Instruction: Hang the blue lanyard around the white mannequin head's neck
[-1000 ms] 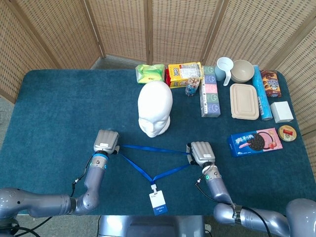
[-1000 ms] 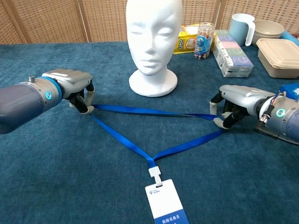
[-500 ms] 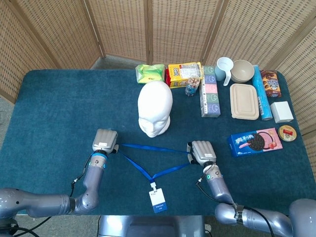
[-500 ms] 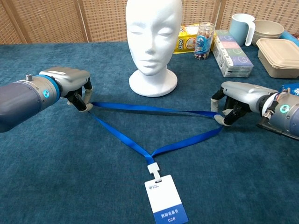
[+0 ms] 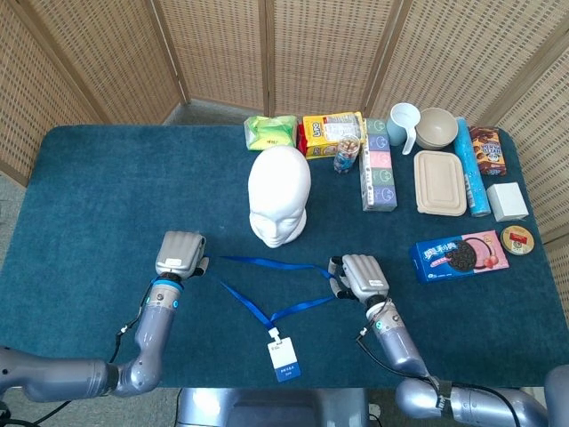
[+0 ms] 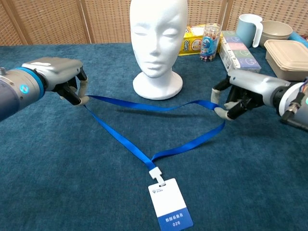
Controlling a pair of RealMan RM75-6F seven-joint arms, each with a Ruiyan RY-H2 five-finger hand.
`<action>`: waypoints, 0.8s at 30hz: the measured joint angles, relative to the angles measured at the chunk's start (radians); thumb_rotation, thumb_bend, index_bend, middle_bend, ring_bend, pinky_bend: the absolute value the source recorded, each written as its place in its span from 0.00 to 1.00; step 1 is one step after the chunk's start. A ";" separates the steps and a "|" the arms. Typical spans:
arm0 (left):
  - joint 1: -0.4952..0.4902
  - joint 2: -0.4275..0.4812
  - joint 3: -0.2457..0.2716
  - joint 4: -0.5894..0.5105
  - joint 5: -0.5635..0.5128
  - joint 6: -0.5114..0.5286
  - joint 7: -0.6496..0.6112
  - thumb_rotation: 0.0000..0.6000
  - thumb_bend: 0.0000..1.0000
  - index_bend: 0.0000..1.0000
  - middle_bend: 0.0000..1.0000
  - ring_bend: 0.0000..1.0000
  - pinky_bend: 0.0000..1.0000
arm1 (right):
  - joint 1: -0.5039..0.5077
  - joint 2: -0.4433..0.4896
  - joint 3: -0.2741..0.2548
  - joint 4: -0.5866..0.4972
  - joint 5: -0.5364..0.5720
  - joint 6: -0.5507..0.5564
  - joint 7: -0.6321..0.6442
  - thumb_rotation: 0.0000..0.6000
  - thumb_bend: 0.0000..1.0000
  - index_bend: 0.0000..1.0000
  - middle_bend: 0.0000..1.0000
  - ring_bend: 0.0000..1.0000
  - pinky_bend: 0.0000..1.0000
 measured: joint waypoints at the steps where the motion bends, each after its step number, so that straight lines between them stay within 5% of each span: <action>1: 0.006 0.013 0.001 -0.021 0.016 0.007 -0.009 0.84 0.42 0.63 0.86 0.89 1.00 | -0.003 0.013 0.002 -0.023 -0.012 -0.001 0.012 1.00 0.58 0.67 1.00 1.00 1.00; 14: 0.085 0.230 0.018 -0.332 0.292 0.105 -0.104 0.84 0.42 0.63 0.86 0.89 1.00 | -0.033 0.197 0.040 -0.307 -0.174 -0.049 0.226 1.00 0.59 0.68 1.00 1.00 1.00; 24: 0.106 0.335 -0.018 -0.441 0.369 0.126 -0.138 0.83 0.42 0.63 0.86 0.89 1.00 | -0.024 0.285 0.103 -0.382 -0.194 -0.077 0.334 1.00 0.60 0.68 1.00 1.00 1.00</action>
